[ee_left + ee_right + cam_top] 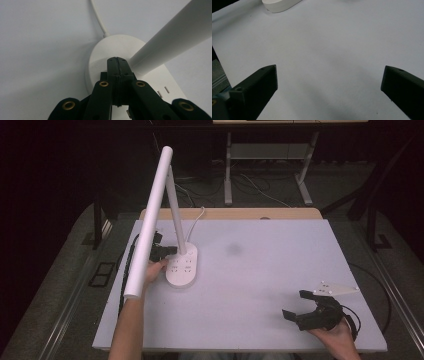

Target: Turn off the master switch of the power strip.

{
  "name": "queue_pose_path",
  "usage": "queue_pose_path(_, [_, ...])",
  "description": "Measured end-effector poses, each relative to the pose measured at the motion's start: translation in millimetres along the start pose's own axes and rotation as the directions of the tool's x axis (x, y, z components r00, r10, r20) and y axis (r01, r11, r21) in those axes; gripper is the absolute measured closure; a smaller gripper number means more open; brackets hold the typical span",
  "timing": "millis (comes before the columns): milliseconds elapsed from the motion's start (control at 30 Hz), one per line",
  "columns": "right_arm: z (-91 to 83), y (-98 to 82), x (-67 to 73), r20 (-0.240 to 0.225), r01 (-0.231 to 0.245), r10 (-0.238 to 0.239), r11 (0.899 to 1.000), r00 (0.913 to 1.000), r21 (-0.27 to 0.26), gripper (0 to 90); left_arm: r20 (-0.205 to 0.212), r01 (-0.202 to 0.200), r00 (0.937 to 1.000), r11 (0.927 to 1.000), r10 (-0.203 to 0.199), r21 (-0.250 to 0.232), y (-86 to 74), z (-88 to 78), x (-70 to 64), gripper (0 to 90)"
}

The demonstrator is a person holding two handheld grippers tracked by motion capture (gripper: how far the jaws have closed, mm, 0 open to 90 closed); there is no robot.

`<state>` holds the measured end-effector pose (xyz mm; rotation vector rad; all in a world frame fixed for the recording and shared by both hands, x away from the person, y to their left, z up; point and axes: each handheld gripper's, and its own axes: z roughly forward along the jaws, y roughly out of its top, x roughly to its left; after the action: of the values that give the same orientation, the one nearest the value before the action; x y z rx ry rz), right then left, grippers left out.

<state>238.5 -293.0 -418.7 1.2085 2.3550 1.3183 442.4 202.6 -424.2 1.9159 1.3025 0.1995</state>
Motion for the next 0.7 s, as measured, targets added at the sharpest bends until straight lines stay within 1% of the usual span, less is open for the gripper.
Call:
queue_pose_path(33, [-0.2, 0.0, 0.1, 0.000, 0.000, 0.000, 1.000, 1.0000, -0.001, 0.0, -0.017, -0.008, 0.9998, 1.0000, 0.008, 0.004, -0.2, 0.3, -2.2, 90.0])
queue_pose_path(100, [-0.1, -0.1, -0.2, 0.000, 0.002, -0.002, 1.000, 1.0000, -0.003, 0.0, -0.021, -0.011, 0.9997, 0.9999, 0.011, 0.006, 0.0, 0.2, -2.8, 90.0])
queue_pose_path(167, [0.0, -0.1, -0.5, 0.000, 0.003, -0.003, 1.000, 1.0000, -0.004, 0.0, -0.019, -0.007, 0.9998, 1.0000, 0.007, 0.004, -0.3, 0.1, -2.6, 90.0])
queue_pose_path(200, [0.0, -0.1, -0.5, 0.000, 0.003, -0.003, 1.000, 1.0000, -0.004, 0.0, -0.016, 0.003, 0.9999, 1.0000, -0.003, -0.005, -1.0, 0.3, -2.4, 90.0])
queue_pose_path(433, [0.4, 0.3, -0.7, -0.002, 0.001, -0.001, 1.000, 1.0000, -0.005, 0.0, -0.010, 0.004, 0.9999, 1.0000, -0.004, -0.008, -1.3, -0.3, -1.1, 90.0])
queue_pose_path(467, [0.3, 0.6, -0.3, -0.002, -0.002, 0.002, 1.000, 1.0000, -0.004, 0.0, -0.008, 0.016, 0.9998, 0.9998, -0.016, -0.010, -1.5, -0.5, -0.7, 90.0])
queue_pose_path(500, [0.4, 0.8, -0.4, -0.001, -0.001, 0.001, 1.000, 1.0000, -0.006, 0.0, 0.017, 0.044, 0.9989, 0.9987, -0.044, -0.025, -0.5, -2.2, 1.1, 90.0])
queue_pose_path(533, [0.4, 0.8, -0.6, 0.000, -0.002, 0.002, 1.000, 1.0000, -0.008, 0.0, 0.017, 0.044, 0.9989, 0.9987, -0.044, -0.025, -0.5, -2.2, 1.1, 90.0])
queue_pose_path(600, [0.6, 0.9, -1.1, 0.000, -0.010, 0.010, 1.000, 0.9999, -0.011, 0.0, 0.012, 0.030, 0.9995, 0.9993, -0.030, -0.022, -0.3, -2.7, 0.1, 90.0])
queue_pose_path(667, [1.4, 1.3, -1.1, -0.002, -0.009, 0.009, 1.000, 1.0000, -0.012, 0.0, 0.030, 0.016, 0.9994, 0.9998, -0.016, -0.015, -1.0, -2.5, -1.1, 90.0])
queue_pose_path(700, [2.0, 1.5, -0.9, -0.001, -0.007, 0.007, 1.000, 1.0000, -0.010, 0.0, 0.022, 0.014, 0.9997, 0.9998, -0.013, -0.015, -0.7, -2.5, -1.8, 90.0])
